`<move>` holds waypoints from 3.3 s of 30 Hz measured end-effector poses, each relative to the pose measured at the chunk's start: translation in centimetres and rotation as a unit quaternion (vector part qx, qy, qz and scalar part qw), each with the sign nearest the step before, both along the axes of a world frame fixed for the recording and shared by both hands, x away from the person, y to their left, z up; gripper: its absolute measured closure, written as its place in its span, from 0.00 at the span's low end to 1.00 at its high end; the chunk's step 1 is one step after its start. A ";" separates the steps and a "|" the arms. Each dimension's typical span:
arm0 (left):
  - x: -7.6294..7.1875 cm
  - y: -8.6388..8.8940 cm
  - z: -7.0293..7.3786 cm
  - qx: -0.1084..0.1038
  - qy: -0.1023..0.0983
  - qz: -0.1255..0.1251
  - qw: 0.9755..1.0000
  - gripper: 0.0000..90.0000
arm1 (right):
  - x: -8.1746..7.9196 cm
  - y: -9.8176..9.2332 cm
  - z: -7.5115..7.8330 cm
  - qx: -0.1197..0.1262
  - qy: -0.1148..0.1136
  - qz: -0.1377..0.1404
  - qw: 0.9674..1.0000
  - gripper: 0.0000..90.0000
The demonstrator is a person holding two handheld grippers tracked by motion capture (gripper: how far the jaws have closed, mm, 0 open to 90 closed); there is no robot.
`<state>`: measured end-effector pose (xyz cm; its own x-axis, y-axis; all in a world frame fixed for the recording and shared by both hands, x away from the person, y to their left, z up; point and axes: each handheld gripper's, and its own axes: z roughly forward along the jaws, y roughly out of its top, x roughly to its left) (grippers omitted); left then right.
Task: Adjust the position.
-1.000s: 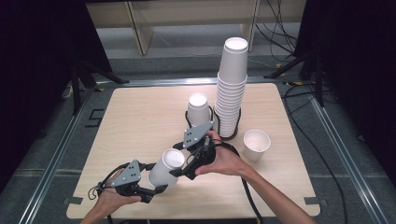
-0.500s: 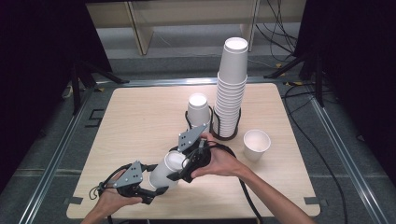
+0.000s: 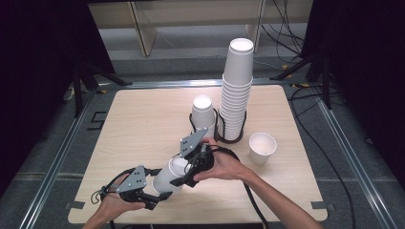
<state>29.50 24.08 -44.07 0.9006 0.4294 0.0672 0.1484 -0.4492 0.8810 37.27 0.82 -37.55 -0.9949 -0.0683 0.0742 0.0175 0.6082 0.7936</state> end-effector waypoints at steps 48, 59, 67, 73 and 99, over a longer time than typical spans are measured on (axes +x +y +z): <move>1.2 2.1 0.4 -0.170 0.045 0.049 0.983 0.16 | 1.7 -5.0 0.2 0.136 0.030 -0.071 0.988 0.27; 0.9 1.7 0.7 -0.190 0.036 0.046 0.980 0.16 | 1.6 -4.6 0.4 0.150 0.026 -0.069 0.986 0.27; 1.0 1.6 0.7 -0.185 0.029 0.057 0.981 0.09 | 1.1 -3.6 0.4 0.153 0.039 -0.049 0.986 0.27; 0.9 1.2 0.7 -0.179 0.033 0.060 0.981 0.05 | 0.9 -3.0 0.1 0.162 0.049 -0.040 0.985 0.27; 0.5 1.1 0.8 -0.165 0.013 0.013 0.986 0.11 | 0.6 -2.3 -0.6 0.175 0.066 -0.009 0.982 0.27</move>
<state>30.00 25.15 -43.26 0.8890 0.4461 -0.1031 0.1803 -0.1339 0.9745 37.84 -1.52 -38.14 -0.9794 -0.0946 0.1785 0.1434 0.2970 0.9441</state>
